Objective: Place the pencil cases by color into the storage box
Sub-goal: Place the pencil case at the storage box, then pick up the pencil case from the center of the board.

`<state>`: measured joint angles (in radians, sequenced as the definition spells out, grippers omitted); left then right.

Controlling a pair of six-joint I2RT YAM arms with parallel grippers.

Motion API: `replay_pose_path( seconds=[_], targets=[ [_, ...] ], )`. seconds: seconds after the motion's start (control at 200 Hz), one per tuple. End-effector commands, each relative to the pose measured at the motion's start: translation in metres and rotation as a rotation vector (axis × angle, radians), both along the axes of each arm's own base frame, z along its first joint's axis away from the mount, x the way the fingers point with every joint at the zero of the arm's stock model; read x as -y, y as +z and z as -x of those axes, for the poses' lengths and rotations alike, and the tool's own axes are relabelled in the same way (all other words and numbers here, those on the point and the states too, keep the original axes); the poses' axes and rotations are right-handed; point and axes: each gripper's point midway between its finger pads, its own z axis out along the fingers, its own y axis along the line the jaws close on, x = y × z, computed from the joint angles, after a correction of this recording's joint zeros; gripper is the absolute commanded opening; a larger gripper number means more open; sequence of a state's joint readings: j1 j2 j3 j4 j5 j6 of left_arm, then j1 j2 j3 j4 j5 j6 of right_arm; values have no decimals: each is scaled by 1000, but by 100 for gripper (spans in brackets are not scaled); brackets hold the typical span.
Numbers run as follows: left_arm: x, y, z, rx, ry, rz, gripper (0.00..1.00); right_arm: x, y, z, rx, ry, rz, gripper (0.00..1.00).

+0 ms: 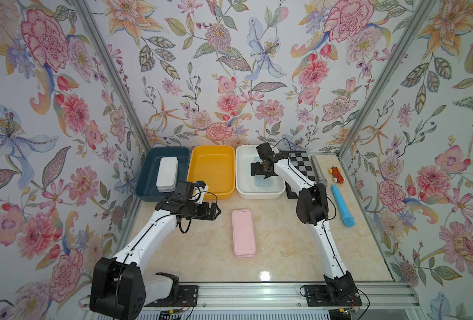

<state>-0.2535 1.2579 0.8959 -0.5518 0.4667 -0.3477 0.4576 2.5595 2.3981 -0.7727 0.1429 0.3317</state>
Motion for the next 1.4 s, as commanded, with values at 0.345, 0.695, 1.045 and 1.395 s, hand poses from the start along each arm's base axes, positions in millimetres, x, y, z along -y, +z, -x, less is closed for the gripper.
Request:
replay_pose_path(
  seconds=[0.345, 0.695, 1.045, 1.395],
  targets=[
    [-4, 7, -6, 35, 11, -21, 99, -7, 82, 5, 184, 31, 80, 100],
    [15, 40, 2, 198, 88, -168, 98, -9, 179, 95, 371, 94, -95, 100],
    [80, 33, 34, 158, 95, -184, 98, 53, 193, 217, 436, 76, -17, 100],
    [143, -13, 62, 51, 189, -270, 99, 112, 164, 285, 420, 34, -1, 100]
  ],
)
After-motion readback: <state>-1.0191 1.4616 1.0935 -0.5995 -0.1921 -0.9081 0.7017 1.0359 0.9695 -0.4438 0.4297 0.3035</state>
